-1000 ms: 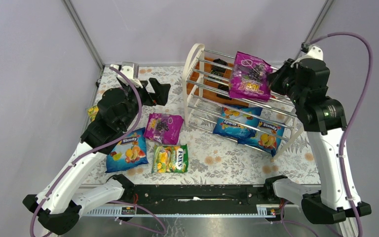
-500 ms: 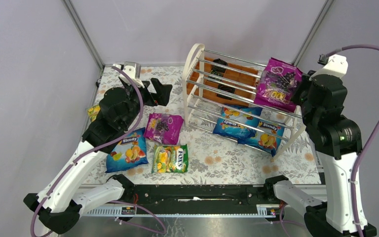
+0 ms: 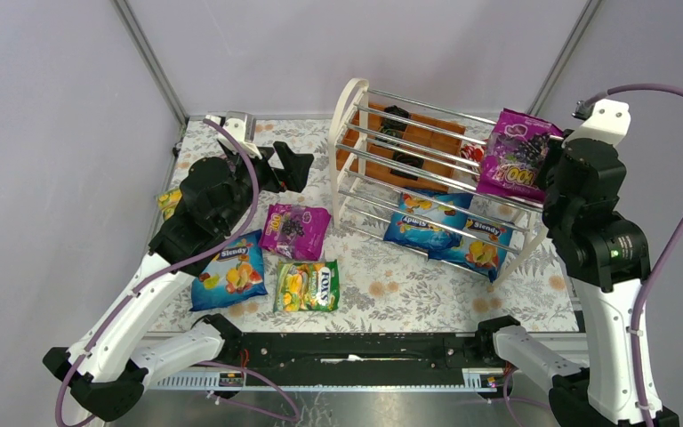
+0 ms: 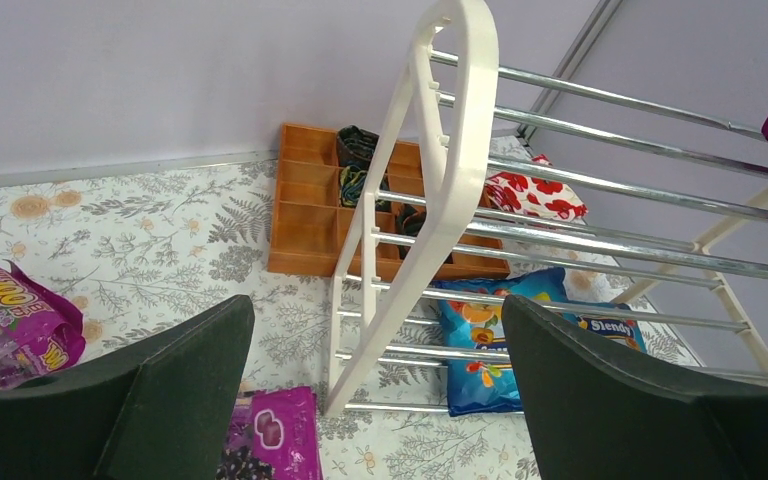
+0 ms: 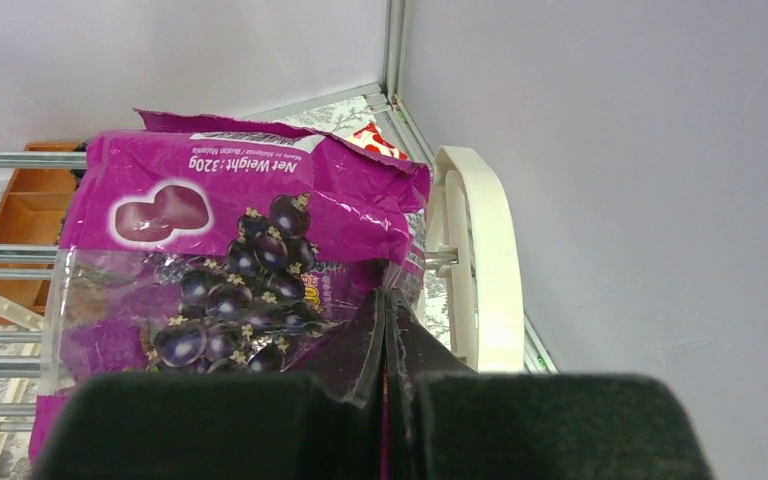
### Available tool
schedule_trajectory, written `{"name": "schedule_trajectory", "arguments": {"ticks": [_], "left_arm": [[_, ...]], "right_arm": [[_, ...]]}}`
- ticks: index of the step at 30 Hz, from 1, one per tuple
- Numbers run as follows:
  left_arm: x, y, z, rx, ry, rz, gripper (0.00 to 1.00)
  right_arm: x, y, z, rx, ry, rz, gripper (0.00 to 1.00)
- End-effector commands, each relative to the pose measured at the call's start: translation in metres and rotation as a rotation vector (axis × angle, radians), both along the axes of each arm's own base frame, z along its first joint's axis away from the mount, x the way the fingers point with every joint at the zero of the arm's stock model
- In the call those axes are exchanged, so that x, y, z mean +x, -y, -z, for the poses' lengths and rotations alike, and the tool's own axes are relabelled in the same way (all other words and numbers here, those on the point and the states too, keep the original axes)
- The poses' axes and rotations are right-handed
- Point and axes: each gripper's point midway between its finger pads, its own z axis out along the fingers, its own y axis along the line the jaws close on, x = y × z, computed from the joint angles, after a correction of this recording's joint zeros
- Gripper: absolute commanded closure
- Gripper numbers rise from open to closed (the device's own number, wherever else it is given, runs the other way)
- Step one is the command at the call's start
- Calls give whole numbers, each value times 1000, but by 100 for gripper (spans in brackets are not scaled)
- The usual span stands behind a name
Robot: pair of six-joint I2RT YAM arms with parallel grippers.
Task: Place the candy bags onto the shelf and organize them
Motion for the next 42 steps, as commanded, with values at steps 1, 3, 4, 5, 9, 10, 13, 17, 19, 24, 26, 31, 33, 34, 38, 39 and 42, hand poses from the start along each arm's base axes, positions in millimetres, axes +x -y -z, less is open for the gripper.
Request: {"name": "schedule_trajectory", "arguments": {"ticks": [1,3,4,5,9,10,13,17,19,24,26,31,33,34,38,39,42], "left_arm": [[-1,0,-16,-46,48,7,1],[-2,0,-16,-46,48,11,1],[-3,0,-17,-47,50,10,1],[-3,0,-17,-49,52,10,1],[-3,0,-17,-50,52,11,1],[-3,0,-17,-51,53,12,1],[-3,0,-16,-50,51,15,1],[-3,0,-17,-50,51,13,1],[-3,-1,-17,-49,53,9,1],[-2,-6,-16,-50,57,-19,1],[-3,-10,-18,-58,65,-35,1],[-3,-18,-19,-83,77,-75,1],[-1,-23,-16,-95,78,-106,1],[-1,-26,-14,-101,78,-125,1],[0,-41,14,-123,12,-213,1],[-2,-44,27,-123,-26,-227,1],[-16,-46,66,-101,-131,-208,1]], "right_arm": [[4,11,-20,-36,76,64,100],[3,16,-21,-59,72,86,100],[3,17,-21,-70,70,93,100],[4,18,-21,-75,69,97,100],[4,20,-17,-87,60,111,100],[3,21,-17,-90,63,117,100],[1,22,-17,-91,70,118,100],[0,20,-13,-83,67,101,89],[-3,18,-14,-72,75,90,65],[-26,-6,-35,5,172,-99,17],[-36,-23,-42,43,212,-212,11],[-61,-72,-55,119,286,-512,2],[-69,-102,-52,147,285,-686,0],[-72,-121,-47,163,266,-796,0],[-104,-190,-20,249,157,-1252,0],[-118,-201,-16,273,152,-1355,0],[-146,-214,-13,308,177,-1510,0]]}}
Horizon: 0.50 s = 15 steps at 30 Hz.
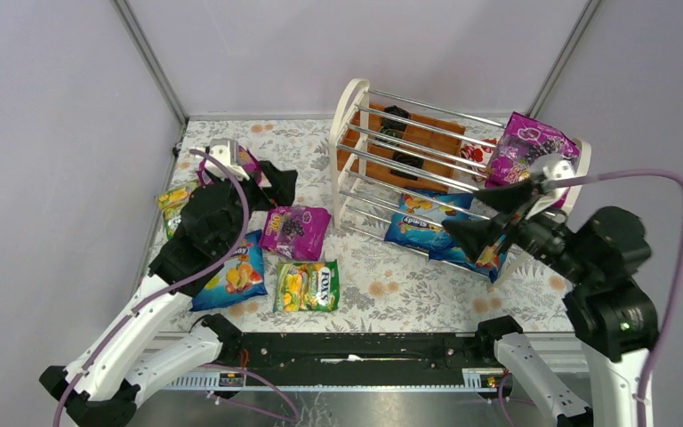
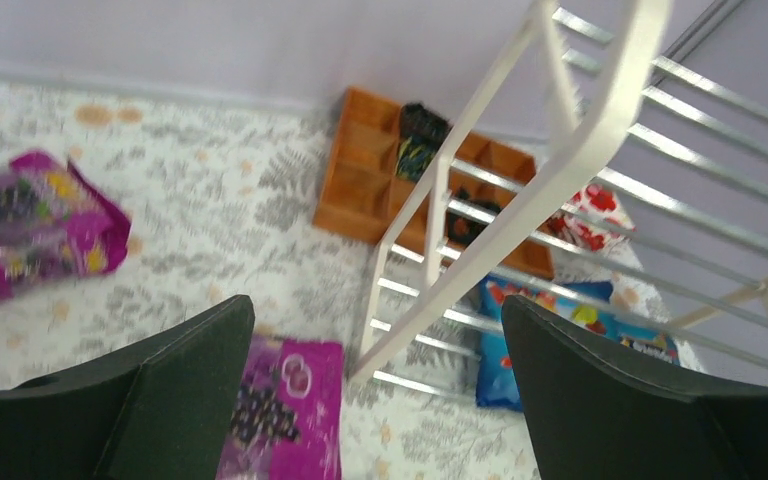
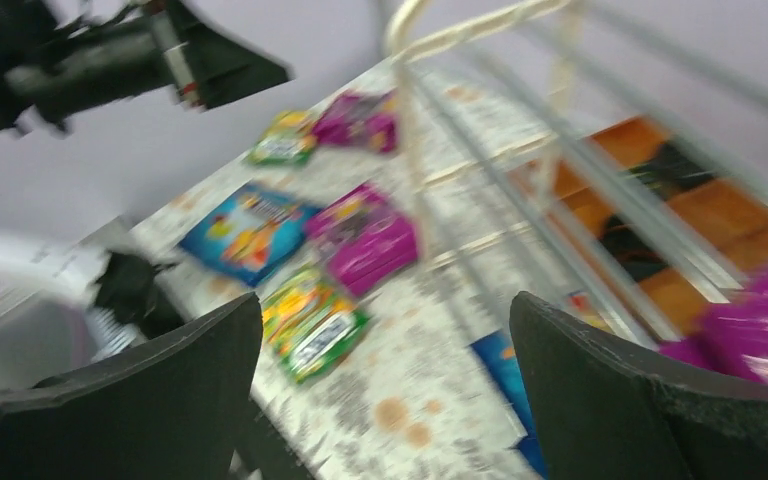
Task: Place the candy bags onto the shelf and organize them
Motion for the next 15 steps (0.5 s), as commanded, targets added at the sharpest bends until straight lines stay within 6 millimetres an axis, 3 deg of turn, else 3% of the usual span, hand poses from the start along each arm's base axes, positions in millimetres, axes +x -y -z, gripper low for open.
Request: {"name": "schedule_trajectory", "arguments": {"ticks": [1,9,11,15], "left_arm": [[-15,-14,46,-28,-131,-47,1],[-29,-15,165,51,-517,-114,1],[-32,-5,186,32,-584,-89,1],[-22,0,202,94,-623,-83,1]], "right_arm": [[-64,-42,0,57,36,-417,0],[-57,-36,35,69,27,-342,0],[-48,-33,44,75,6,-297,0],[-30,-23,70,67,-49,-184,0]]}}
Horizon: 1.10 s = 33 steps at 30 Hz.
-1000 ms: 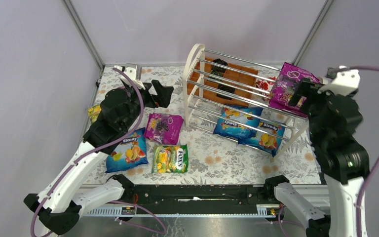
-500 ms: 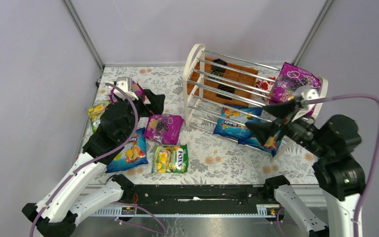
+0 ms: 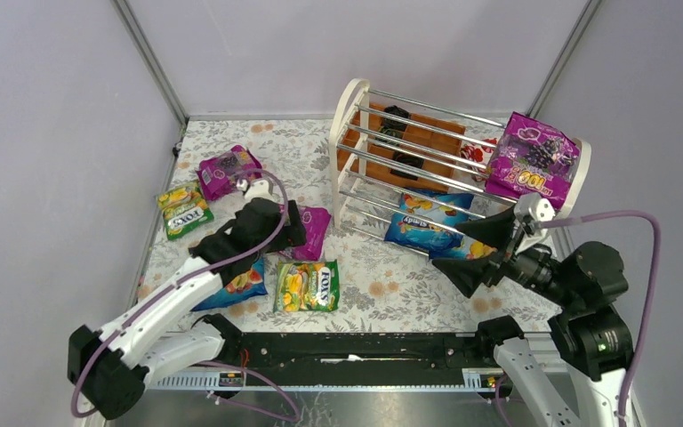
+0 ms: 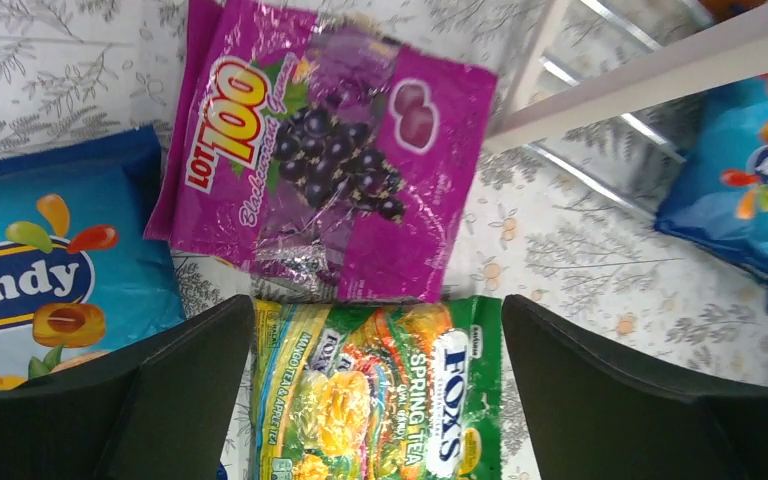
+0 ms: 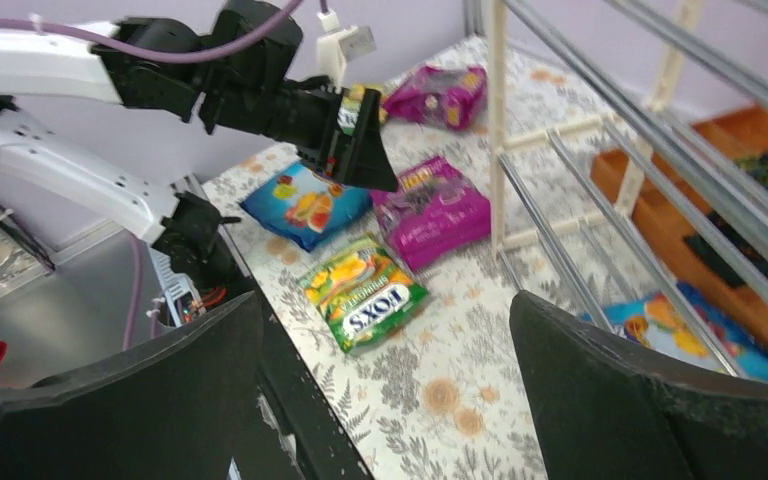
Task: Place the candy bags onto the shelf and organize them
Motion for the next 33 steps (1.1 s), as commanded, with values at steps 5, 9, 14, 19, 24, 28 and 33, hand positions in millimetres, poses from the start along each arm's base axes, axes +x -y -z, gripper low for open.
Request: {"name": "schedule_trajectory", "arguments": {"ticks": [5,9,14,19,24,28,33], "left_arm": [[29,-25,33,53,-138,-135,1],[58,-43,41,-33,-161,-165,1],[99,-52,70,-111,-267,-119,1],[121,-64,98,-84,-343,-120,3],[126,-50,92,-195,-316,-93,14],[123,-40,92,-265,-328,-83,32],[121,-37,82,-305,-306,-79,52]], "right_arm": [[16,12,35,18,-29,128,0],[13,21,42,23,-5,183,0],[1,20,48,12,19,148,0],[-7,25,42,7,48,153,0],[-10,26,44,8,48,154,0],[-10,26,45,12,50,151,0],[-7,27,44,3,38,165,0]]}}
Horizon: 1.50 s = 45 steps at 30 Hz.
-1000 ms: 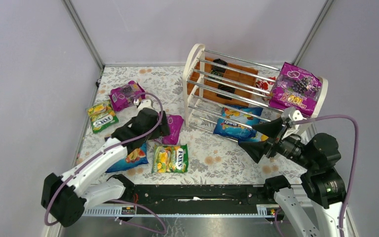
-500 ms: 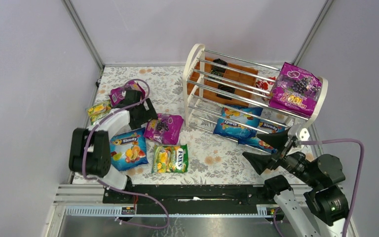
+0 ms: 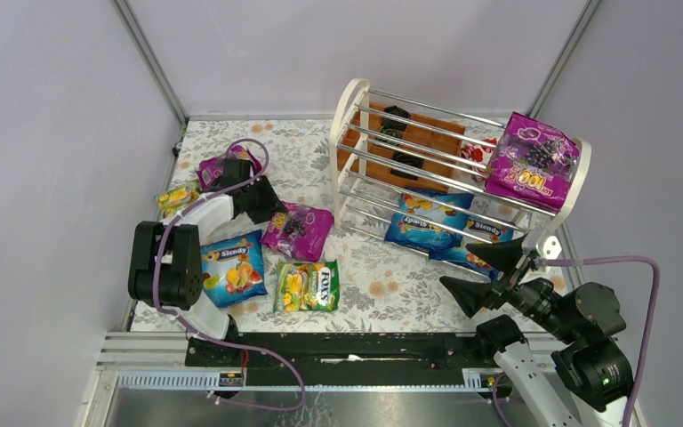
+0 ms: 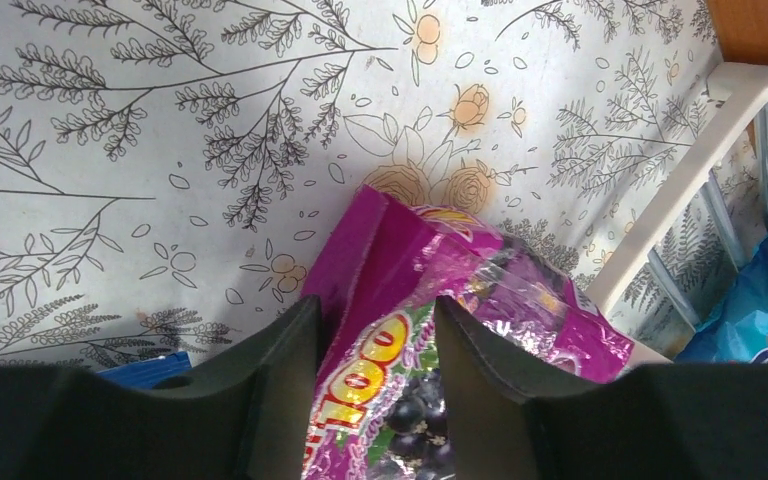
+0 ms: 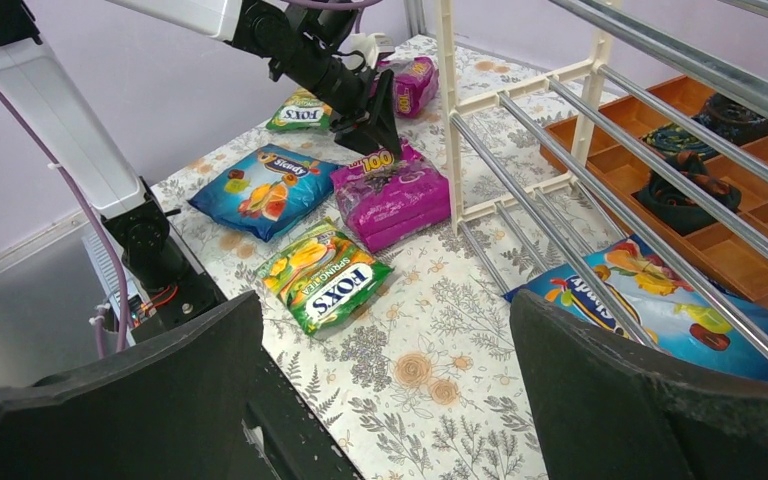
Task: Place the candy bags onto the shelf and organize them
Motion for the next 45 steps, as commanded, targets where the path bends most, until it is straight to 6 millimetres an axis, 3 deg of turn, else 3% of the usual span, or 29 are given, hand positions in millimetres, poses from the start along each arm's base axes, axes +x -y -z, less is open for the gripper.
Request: {"name": "schedule_trajectory", "arguments": {"ticks": [1,14,18,21,23,24,26,29,33,36,38,45], "left_arm": [[7,6,-26,-79,86,0,57],[1,-5,-66,-206,165,-77,99],[3,-15,-80,-211,208,-118,100],[3,-11,-82,-225,216,-94,100],[2,-4,-75,-242,195,-31,70],[1,-3,-63,-234,153,-5,47],[0,-1,-49,-208,99,44,28],[-2,-3,-28,-149,30,92,13],[-13,15,-9,-179,-25,165,10],[-17,11,4,-153,-53,158,22],[-15,5,3,-116,-40,138,36],[-7,0,-36,-93,90,99,78]], "right_arm": [[2,4,-10,0,26,24,0],[11,3,-1,0,-8,44,0],[13,3,0,2,-10,47,0],[14,2,2,2,-16,47,0],[15,1,2,1,-18,45,0],[15,1,2,2,-18,46,0],[15,1,1,1,-20,45,0],[15,1,1,0,-20,43,0],[17,2,3,-1,-23,51,0],[18,1,3,-3,-29,50,0],[18,1,4,-6,-34,50,0],[23,-2,7,-14,-58,50,0]]}}
